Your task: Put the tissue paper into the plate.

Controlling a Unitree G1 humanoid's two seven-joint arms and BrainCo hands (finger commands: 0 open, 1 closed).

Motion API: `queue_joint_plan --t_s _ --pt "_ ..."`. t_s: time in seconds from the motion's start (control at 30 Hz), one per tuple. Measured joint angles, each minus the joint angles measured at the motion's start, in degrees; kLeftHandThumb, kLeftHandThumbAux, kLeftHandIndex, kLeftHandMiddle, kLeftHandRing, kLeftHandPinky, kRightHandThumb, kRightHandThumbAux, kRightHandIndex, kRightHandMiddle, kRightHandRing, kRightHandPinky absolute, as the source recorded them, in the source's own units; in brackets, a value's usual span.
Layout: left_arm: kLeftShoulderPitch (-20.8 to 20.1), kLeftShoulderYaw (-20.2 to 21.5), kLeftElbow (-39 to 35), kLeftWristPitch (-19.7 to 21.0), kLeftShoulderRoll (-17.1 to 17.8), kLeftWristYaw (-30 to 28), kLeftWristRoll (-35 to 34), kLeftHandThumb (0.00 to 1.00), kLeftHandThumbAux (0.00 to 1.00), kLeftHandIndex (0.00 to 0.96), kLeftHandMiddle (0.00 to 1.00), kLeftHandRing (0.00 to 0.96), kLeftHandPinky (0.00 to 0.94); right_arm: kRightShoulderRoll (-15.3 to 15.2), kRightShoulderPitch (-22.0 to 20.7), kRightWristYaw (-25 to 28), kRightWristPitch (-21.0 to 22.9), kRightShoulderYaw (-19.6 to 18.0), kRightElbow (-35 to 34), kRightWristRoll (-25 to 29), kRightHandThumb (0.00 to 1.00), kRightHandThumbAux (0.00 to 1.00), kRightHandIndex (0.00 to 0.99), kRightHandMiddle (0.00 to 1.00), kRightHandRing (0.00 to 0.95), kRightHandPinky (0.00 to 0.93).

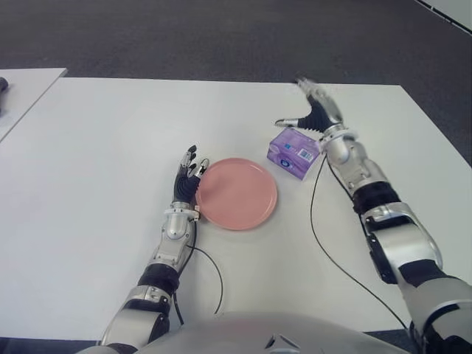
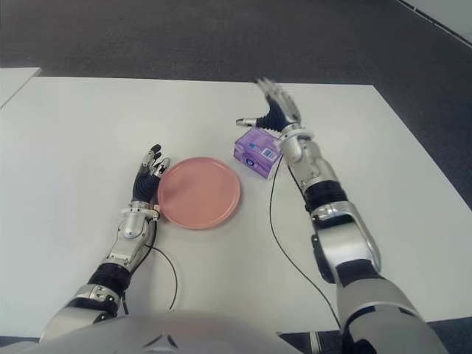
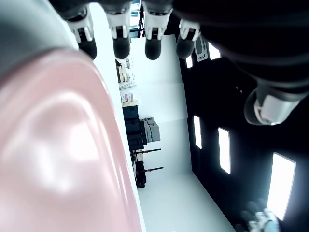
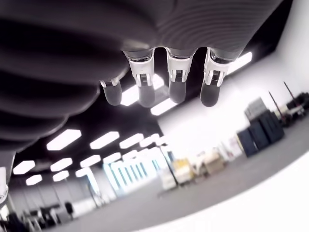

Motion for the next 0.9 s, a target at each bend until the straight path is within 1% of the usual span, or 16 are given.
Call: queue_joint_plan --t_s 0.1,0.23,0.33,0.47,0.6,0.9 --pt "0.1 0.05 0.01 0.0 -0.33 0.02 0.0 0.0 0.363 0.0 0.0 0.0 0.0 1.77 -2.29 -1.22 -2.26 3.18 6.7 -2.05 0.139 0.458 0.0 0.0 0.0 0.0" --pt "0.15 0.09 -0.07 -0.01 -0.8 0.02 0.0 0.0 0.36 0.0 0.0 0.0 0.0 3.02 -3.82 -3.26 -4.22 5.88 11.49 -3.92 0.119 0.461 0.0 0.0 0.0 0.0" --pt "0.15 0.21 -0.1 0.03 -0.92 0.02 -0.01 0.0 0.362 0.0 0.0 0.0 0.0 3.85 -5.33 -5.19 -4.49 7.49 14.58 -5.06 0.106 0.463 0.0 0.0 0.0 0.0" --pt "0.14 0.3 -0.1 0.03 -0.92 0.02 -0.02 0.0 0.371 0.0 0.0 0.0 0.0 4.2 -6.64 -7.09 -4.31 9.04 17.87 -5.85 0.09 0.464 0.0 0.0 0.0 0.0" --pt "0.15 0.37 -0.08 0.02 -0.94 0.02 -0.01 0.0 0.38 0.0 0.0 0.0 0.0 4.26 -6.98 -7.98 -3.7 10.16 20.12 -6.17 0.077 0.462 0.0 0.0 0.0 0.0" --pt "0.4 0.43 -0.27 0.0 -0.91 0.22 0.04 0.0 0.394 0.0 0.0 0.0 0.0 4.29 -6.98 -6.74 -1.63 12.23 22.55 -6.49 0.06 0.454 0.0 0.0 0.0 0.0"
